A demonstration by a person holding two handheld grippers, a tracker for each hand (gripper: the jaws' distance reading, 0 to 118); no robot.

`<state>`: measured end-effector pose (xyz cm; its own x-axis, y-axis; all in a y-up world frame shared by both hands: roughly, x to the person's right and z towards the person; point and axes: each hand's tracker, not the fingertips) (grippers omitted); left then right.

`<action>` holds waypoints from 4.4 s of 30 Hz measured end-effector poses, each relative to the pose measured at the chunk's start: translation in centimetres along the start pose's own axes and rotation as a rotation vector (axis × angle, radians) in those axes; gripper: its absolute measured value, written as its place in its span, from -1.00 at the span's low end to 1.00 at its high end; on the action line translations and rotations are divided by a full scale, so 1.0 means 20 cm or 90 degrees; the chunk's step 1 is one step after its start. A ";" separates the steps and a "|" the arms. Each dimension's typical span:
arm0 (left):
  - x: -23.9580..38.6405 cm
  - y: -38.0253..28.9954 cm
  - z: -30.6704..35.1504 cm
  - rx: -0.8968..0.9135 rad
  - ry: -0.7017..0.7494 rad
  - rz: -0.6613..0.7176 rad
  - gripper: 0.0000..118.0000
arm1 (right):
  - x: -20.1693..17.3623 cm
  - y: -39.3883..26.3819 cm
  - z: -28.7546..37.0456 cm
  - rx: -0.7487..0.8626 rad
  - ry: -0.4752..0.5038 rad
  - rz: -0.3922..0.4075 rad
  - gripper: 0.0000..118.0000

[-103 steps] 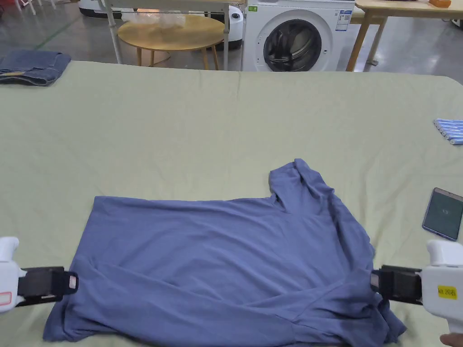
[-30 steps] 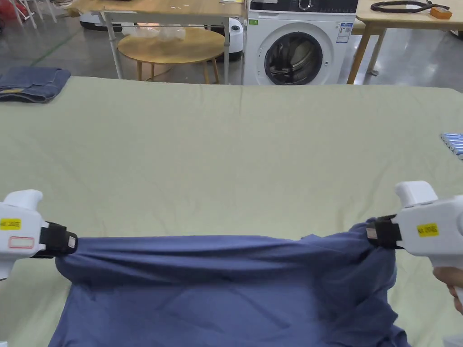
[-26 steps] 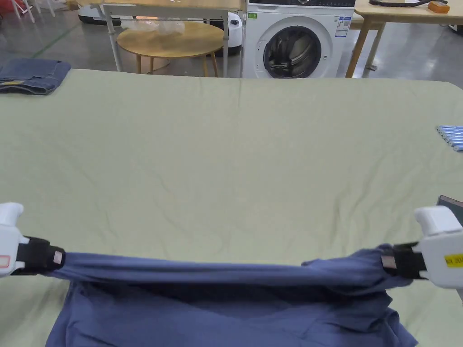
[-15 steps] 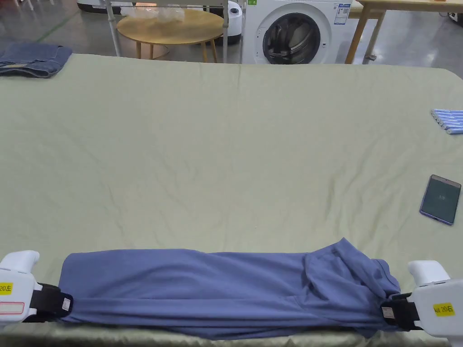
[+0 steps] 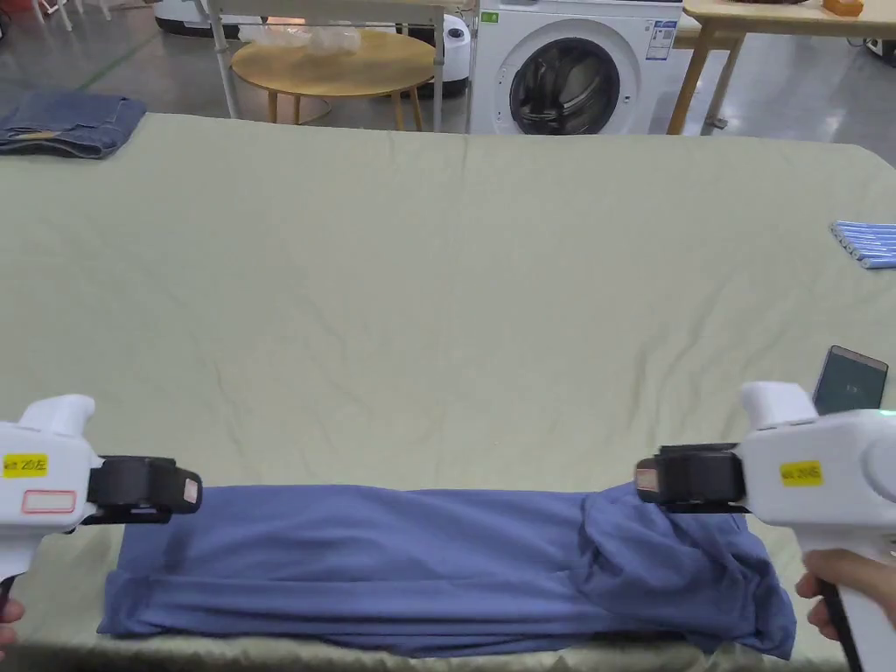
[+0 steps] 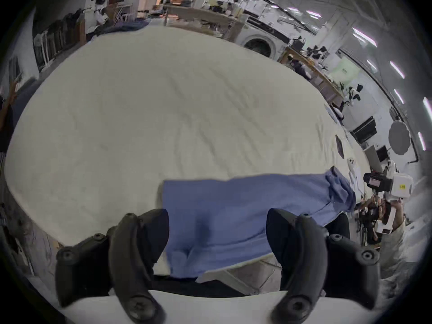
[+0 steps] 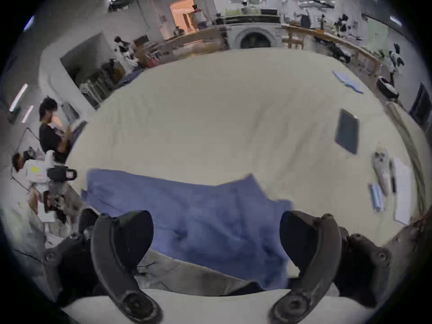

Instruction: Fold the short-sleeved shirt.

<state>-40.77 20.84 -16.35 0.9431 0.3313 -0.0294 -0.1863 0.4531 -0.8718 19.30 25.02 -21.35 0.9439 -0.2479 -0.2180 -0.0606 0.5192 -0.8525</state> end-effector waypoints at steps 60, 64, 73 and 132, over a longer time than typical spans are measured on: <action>0.81 0.03 -0.99 -0.313 -0.217 -0.024 -0.74 | -0.15 -0.12 -0.16 -0.036 0.000 0.027 -1.00; 0.82 0.04 -0.84 -0.335 -0.266 -0.009 0.59 | -0.12 -0.10 -0.15 -0.030 0.002 0.023 -1.00; 0.67 0.20 -0.53 -0.165 -0.161 -0.051 -1.00 | -0.11 -0.09 -0.15 -0.018 0.015 0.014 -1.00; 0.17 -0.11 -0.68 -0.182 -0.387 0.242 -0.97 | -0.20 -0.09 -0.13 -0.035 0.014 0.042 -1.00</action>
<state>-33.36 9.76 -21.06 0.4959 0.8554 -0.1495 -0.3102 0.0137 -0.9506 14.79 22.91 -20.11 0.9299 -0.2334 -0.2841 -0.1401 0.4896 -0.8606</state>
